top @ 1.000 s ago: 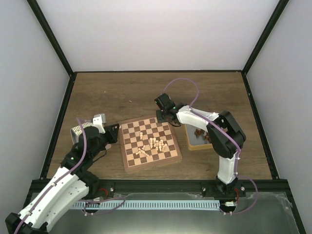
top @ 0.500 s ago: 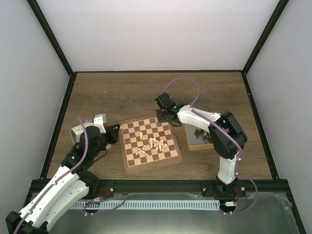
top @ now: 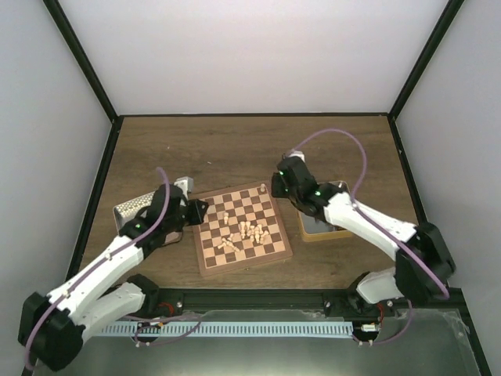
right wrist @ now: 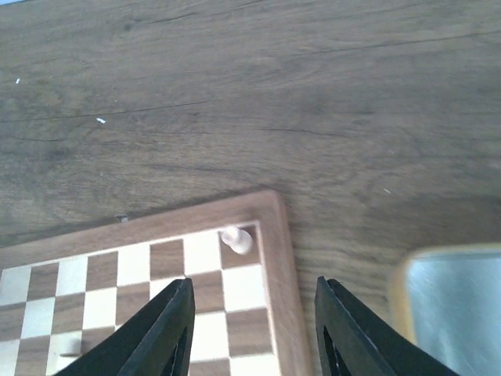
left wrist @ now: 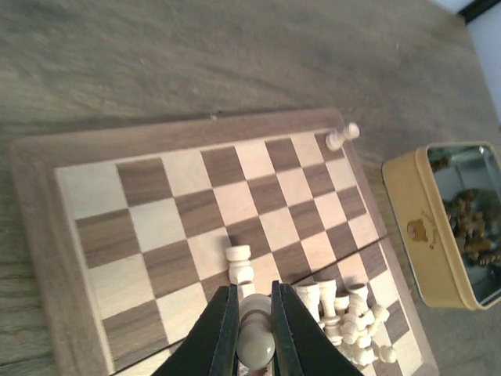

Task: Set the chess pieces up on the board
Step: Place the chess piece on the chessboard.

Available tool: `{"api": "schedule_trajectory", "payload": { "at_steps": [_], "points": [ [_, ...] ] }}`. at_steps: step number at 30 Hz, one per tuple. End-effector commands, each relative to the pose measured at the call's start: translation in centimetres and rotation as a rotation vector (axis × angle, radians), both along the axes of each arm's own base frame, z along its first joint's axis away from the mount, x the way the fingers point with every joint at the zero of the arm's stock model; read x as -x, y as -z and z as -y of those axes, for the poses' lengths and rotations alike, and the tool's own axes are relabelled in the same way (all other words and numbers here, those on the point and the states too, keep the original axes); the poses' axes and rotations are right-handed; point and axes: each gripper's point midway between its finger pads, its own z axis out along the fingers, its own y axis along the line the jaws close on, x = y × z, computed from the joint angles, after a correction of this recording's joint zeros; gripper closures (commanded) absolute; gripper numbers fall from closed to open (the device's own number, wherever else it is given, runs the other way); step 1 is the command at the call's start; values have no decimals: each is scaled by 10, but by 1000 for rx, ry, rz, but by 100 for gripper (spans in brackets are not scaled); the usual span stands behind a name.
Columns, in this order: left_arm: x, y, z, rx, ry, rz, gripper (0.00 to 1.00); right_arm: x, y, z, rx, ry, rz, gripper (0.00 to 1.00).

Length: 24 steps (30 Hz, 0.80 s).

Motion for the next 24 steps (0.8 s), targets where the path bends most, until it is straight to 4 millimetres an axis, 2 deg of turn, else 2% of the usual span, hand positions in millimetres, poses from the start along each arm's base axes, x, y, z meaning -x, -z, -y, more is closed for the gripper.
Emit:
{"api": "schedule_trajectory", "payload": {
  "at_steps": [1,7,12,17,24],
  "points": [
    [0,0,27,-41,103,-62,96,15,-20,35,-73,137,90,55],
    [-13,12,71,-210,173,-110,96,47,-40,85,-140,262,186,50],
    [-25,40,111,-400,242,-174,96,68,-45,115,-201,345,243,42],
    [-44,56,141,-462,257,-178,96,75,-50,127,-185,366,270,40],
    [-63,85,171,-500,300,-206,96,79,-42,128,-197,350,279,37]
  ]
}}
